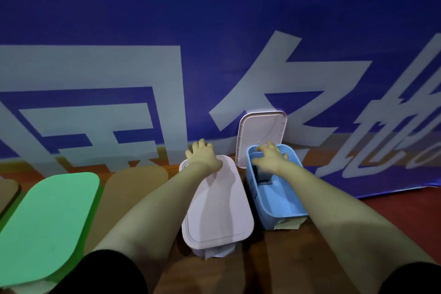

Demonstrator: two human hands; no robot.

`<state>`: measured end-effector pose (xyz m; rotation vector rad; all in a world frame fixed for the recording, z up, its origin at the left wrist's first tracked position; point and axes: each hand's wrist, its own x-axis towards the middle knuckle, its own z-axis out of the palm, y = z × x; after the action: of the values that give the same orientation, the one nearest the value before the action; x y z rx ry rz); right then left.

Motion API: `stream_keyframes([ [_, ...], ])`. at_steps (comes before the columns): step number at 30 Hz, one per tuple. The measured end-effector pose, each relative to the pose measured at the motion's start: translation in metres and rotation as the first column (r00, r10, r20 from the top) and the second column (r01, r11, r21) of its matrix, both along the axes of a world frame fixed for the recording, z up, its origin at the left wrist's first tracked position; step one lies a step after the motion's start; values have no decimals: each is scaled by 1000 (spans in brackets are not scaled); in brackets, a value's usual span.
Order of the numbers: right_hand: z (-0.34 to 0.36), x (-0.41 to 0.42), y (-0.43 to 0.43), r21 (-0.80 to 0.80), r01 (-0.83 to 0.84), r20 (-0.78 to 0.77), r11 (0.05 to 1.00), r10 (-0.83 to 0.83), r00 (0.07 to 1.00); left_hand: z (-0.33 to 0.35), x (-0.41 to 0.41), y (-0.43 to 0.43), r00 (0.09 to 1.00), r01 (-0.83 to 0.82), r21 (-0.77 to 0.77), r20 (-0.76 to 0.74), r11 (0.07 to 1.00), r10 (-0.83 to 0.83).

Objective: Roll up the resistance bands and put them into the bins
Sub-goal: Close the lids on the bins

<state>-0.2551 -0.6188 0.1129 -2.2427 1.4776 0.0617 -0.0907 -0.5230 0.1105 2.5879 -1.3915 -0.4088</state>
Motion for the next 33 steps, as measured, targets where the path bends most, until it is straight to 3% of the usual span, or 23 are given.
stream_keyframes([
  [5,10,-31,-41,-2,41,35,999,-40,999,9,-25,-31,994,-49,-73,-97,996,42],
  [9,17,-52,-76,43,124,165,991,-130,978,12,-44,-61,966,-163,-106,-217,981,138],
  [16,13,-70,-138,222,313,376,924,-377,846,13,-71,-113,871,-375,-198,-411,905,271],
  [21,0,-64,-151,341,225,391,913,-356,849,4,-76,-130,841,-430,-168,-432,887,326],
  [28,-6,-46,-160,442,163,454,882,-376,808,8,-72,-146,748,-422,-152,-616,894,248],
  [33,-6,-46,-155,382,224,488,897,-401,775,17,-73,-142,676,-486,-226,-710,844,199],
])
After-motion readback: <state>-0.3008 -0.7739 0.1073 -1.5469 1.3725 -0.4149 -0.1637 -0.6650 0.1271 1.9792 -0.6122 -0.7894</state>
